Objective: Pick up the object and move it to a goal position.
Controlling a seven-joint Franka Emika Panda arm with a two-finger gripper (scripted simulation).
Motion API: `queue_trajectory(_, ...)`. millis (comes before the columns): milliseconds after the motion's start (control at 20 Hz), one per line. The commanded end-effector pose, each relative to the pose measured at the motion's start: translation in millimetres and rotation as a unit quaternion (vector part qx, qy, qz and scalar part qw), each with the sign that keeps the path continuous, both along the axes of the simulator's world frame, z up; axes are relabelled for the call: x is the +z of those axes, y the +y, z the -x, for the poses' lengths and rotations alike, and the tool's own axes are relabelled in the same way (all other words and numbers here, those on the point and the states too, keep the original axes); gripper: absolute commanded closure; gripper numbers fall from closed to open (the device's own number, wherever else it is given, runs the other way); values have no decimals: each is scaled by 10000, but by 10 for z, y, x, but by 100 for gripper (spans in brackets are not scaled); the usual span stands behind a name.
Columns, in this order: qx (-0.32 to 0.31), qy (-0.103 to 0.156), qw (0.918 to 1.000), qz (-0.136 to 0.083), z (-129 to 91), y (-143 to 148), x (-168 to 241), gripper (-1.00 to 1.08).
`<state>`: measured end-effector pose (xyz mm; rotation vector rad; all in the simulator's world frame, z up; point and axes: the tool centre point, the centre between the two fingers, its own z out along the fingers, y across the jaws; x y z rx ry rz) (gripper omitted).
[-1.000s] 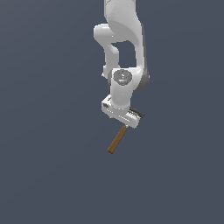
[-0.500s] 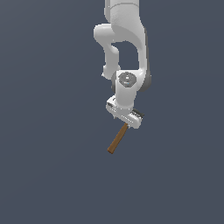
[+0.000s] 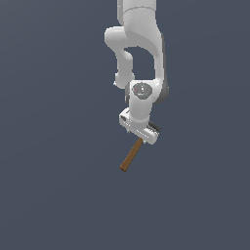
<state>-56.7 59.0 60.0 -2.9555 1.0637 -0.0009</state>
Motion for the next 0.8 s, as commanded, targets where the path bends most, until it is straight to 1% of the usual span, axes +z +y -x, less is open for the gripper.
queue_trajectory(0, -5, 5, 10000, 1, 7, -2, -89, -92)
queue_trajectory(300, -17, 4, 10000, 1, 14, -1, -364, -92)
queue_trajectory(550, -17, 4, 10000, 1, 7, 3, -434, -92)
queue_trajectory(600, -17, 4, 10000, 1, 7, 3, -434, 108)
queue_trajectory(750, -17, 4, 10000, 1, 7, 3, -434, 108)
